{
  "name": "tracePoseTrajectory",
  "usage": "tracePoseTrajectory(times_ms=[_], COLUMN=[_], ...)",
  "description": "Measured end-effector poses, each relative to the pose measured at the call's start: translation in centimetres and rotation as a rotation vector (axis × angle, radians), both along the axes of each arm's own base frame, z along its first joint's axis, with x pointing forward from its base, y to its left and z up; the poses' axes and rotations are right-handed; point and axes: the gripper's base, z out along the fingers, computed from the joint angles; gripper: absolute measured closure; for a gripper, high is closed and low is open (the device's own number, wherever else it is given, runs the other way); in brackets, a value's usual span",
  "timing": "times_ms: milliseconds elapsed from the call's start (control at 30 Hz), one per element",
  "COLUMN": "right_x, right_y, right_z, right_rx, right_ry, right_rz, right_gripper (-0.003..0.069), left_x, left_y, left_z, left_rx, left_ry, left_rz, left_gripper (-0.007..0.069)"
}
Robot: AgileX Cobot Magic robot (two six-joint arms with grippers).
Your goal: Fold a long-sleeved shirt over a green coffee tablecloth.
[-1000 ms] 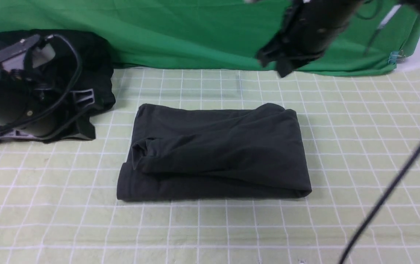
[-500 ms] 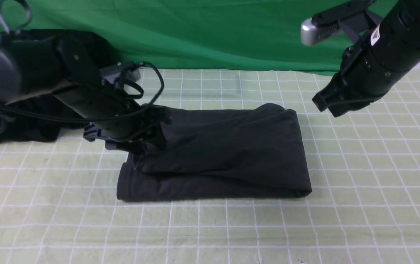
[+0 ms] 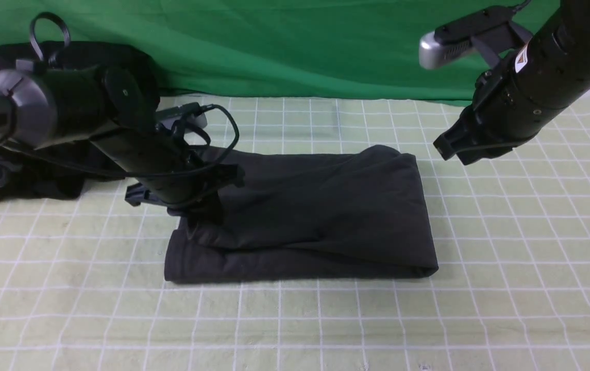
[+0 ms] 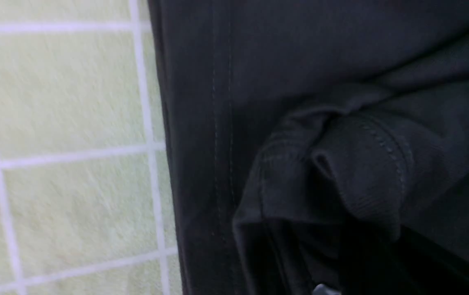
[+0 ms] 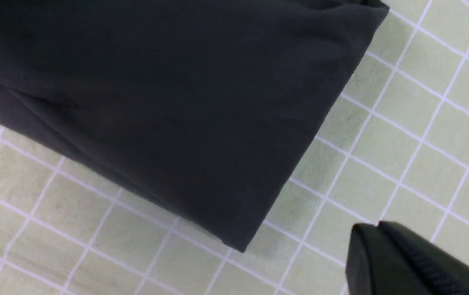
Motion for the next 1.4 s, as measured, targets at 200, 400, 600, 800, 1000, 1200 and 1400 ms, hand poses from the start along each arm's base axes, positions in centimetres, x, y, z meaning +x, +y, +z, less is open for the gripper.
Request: tracePoseTrajectory(times_ms=[200,400,600,800,1000,1200,1400], right_x=[0.0,0.0,0.1,0.1,0.1,0.1,0.2], right_y=[0.0,0.0,0.1,0.1,0.1,0.1,0.1], right_z=[0.0,0.0,0.1,0.1,0.1,0.1,0.1], right_rx=[0.0,0.003,0.01,0.014,0.015,0.015,0.016], right_ry=[-0.001,-0.002,-0.014,-0.017,-0.018,-0.018,-0.018], right_rz=[0.0,0.0,-0.003,-0.004,-0.004,-0.004,-0.004], right_gripper=[0.065,0.0649,0.0646,0.0643,0.064,0.0629,0.0625], left_x=[0.7,1.0,1.3,1.0,0.2,-0.3,0.4], left_y=[0.2,0.6,0.7,0.8,1.8,2.1,1.1], left_z=[2.6,2.6,1.4,1.5,4.4,8.8,8.0], left_rx=[0.044,0.106,0.118,0.133,0.181,0.152,0.051], left_ry=[-0.093,-0.113,-0.085,-0.062,-0.069,-0.194,-0.194], left_rz=[-0.033,-0.05,-0.044,-0.052,-0.02,0.021,0.032], left_gripper=[0.0614,0.0614,0.0595,0.0433,0.0228,0.0181,0.0279])
